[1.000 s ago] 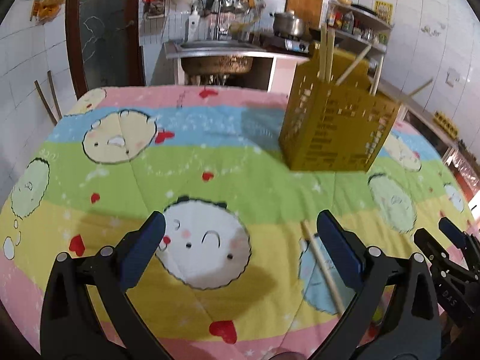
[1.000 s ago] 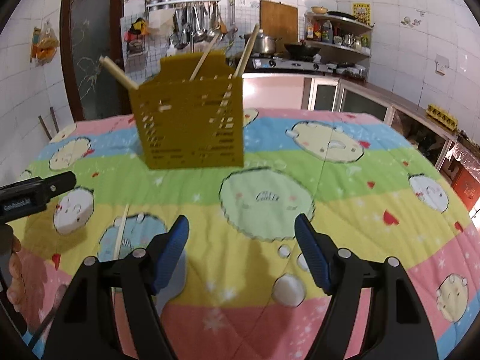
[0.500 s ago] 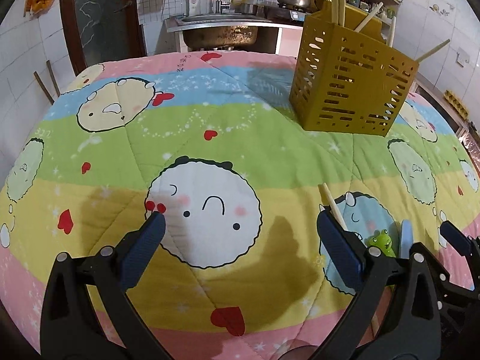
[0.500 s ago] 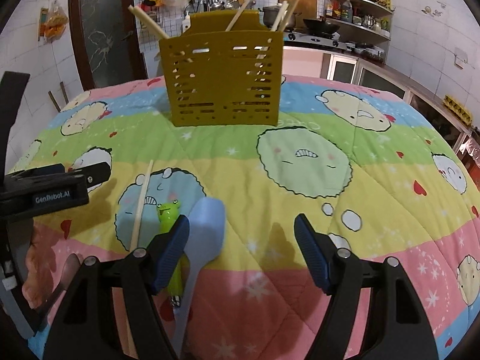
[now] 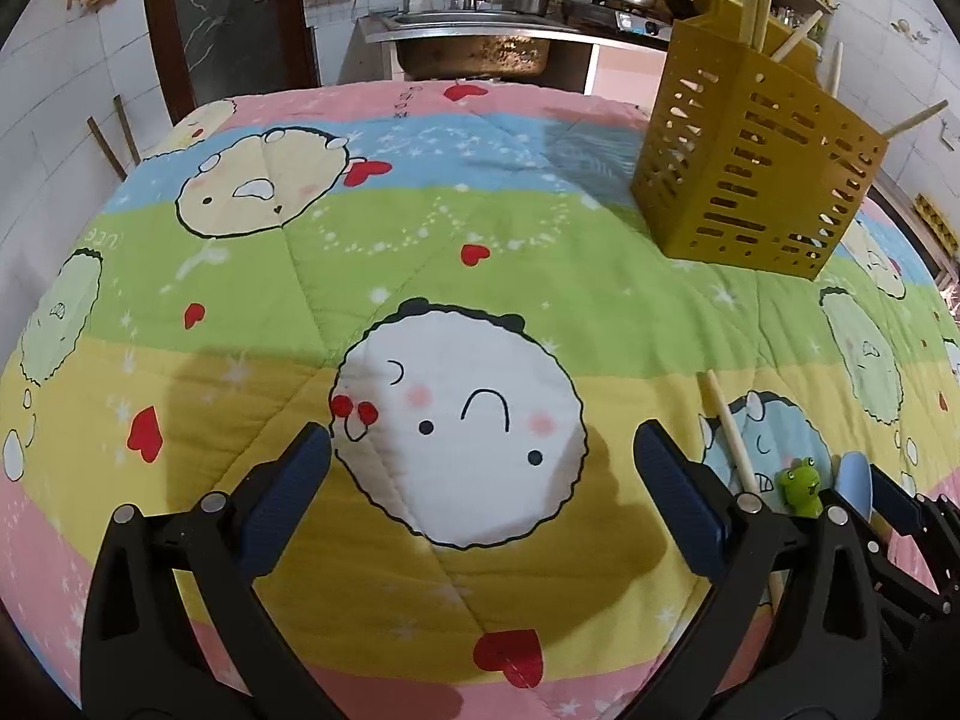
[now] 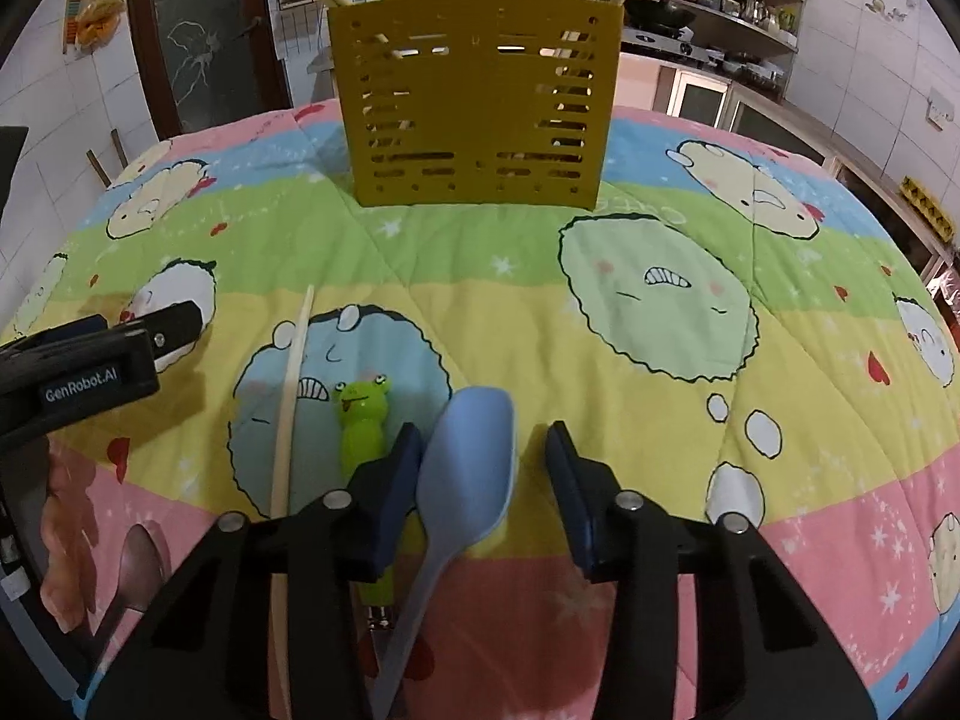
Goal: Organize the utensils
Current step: 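Lower the left tool to a chopstick while the right tool approaches the light-blue spoon, then close the left tool on a chopstick while the right tool grasps the blue spoon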
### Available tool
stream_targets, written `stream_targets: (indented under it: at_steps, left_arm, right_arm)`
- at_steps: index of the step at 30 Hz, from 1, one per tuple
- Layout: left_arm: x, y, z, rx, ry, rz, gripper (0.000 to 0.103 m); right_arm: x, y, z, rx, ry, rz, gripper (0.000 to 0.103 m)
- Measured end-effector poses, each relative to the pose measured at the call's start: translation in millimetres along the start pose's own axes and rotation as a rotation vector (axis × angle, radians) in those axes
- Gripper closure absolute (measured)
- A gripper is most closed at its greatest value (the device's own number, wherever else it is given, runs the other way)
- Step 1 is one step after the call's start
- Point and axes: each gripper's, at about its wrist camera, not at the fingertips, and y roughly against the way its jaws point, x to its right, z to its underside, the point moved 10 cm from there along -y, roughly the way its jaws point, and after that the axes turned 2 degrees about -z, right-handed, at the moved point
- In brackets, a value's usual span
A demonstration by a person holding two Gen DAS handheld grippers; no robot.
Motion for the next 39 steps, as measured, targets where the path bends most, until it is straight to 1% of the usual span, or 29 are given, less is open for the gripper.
stream_targets:
  at_steps: [1,6,10,11,12,13,16,18,22,26,28,36,39]
  left_arm:
    - [1,0,0,0.0,-0.002,-0.002,0.005]
    - [11,1,-1,-0.007,-0.02,0.002,0.005]
    - [25,2,-1,-0.024,-0.024,0.019,0.005]
    - [30,2,-1,-0.028,-0.023,0.028,0.005]
    - [34,3,-1,-0.03,-0.024,0.034,0.005]
    - [40,3,-2,-0.032,-0.025,0.041,0.005]
    - [55,1,-2,-0.041,-0.03,0.06,0.005]
    - [64,-2,0,-0.056,-0.027,0.065,0.005]
    - [75,-11,5,-0.073,-0.043,0.052,0.005]
    - [78,-13,5,-0.071,-0.065,0.028,0.005]
    - [78,-13,5,-0.073,-0.063,0.029,0.005]
    - [75,-13,2,-0.073,-0.041,0.049,0.006]
    - [76,-14,2,-0.071,-0.047,0.042,0.006]
  right_arm:
    - [-1,0,0,-0.002,0.005,-0.008,0.07]
    - [0,2,-4,0.004,0.018,-0.03,0.074]
    - [19,3,-7,0.009,0.003,-0.026,0.076]
    - [25,3,-7,0.01,-0.002,-0.023,0.082]
    - [31,3,-8,0.011,-0.008,-0.018,0.091]
    - [38,3,-9,0.012,-0.014,-0.016,0.092]
    - [51,2,-11,0.007,-0.029,-0.033,0.092]
    - [52,1,-11,0.004,-0.023,-0.043,0.092]
    - [53,-1,-12,0.007,-0.02,-0.058,0.092]
    - [56,-1,-12,0.014,-0.022,-0.06,0.091]
    - [58,0,-13,0.019,-0.014,-0.045,0.091]
    - [62,1,-13,0.021,-0.027,-0.046,0.091]
    - [62,2,-13,0.03,-0.033,-0.048,0.088]
